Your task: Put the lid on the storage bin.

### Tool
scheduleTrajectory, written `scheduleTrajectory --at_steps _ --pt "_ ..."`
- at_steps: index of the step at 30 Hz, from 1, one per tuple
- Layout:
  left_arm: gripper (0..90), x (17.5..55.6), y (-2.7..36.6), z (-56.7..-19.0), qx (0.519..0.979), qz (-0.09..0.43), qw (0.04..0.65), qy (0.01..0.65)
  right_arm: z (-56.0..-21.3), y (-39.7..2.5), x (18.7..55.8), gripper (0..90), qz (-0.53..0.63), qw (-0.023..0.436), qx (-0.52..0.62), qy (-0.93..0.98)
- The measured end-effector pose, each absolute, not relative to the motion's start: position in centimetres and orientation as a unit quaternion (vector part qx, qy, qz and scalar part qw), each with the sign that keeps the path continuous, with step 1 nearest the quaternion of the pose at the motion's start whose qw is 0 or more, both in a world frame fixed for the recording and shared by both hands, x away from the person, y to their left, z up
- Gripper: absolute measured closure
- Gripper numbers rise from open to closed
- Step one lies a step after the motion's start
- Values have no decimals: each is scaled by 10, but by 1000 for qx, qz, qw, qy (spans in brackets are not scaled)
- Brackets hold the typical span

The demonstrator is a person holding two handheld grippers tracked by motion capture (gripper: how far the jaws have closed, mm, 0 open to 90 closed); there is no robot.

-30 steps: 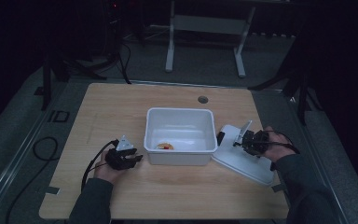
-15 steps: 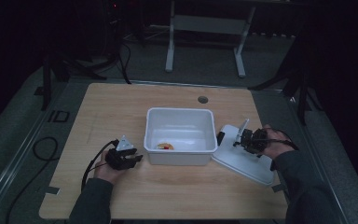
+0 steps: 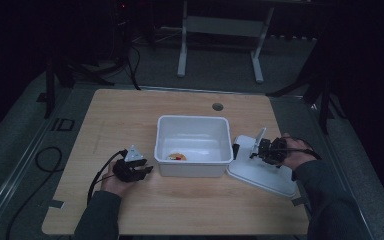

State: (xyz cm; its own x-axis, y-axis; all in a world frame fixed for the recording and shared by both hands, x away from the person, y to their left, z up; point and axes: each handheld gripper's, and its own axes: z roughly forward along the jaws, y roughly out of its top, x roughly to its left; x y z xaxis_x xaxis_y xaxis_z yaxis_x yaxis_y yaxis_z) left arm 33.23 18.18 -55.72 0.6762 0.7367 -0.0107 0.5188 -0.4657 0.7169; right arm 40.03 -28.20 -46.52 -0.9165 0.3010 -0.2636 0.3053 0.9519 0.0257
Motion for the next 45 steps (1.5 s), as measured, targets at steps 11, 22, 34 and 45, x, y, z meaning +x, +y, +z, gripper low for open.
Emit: scheduleTrajectory --at_steps 11,22,34,45 --pt "589 332 182 -557 842 152 358 373 -458 -283 399 843 -9 140 149 979" --pt "589 332 182 -557 842 152 358 373 -442 -289 398 844 -5 147 146 978" --pt "589 332 182 -557 842 153 359 372 -420 -293 395 844 -7 168 134 977" --pt "589 332 182 -557 842 153 360 373 -401 -297 393 845 -6 181 129 975"
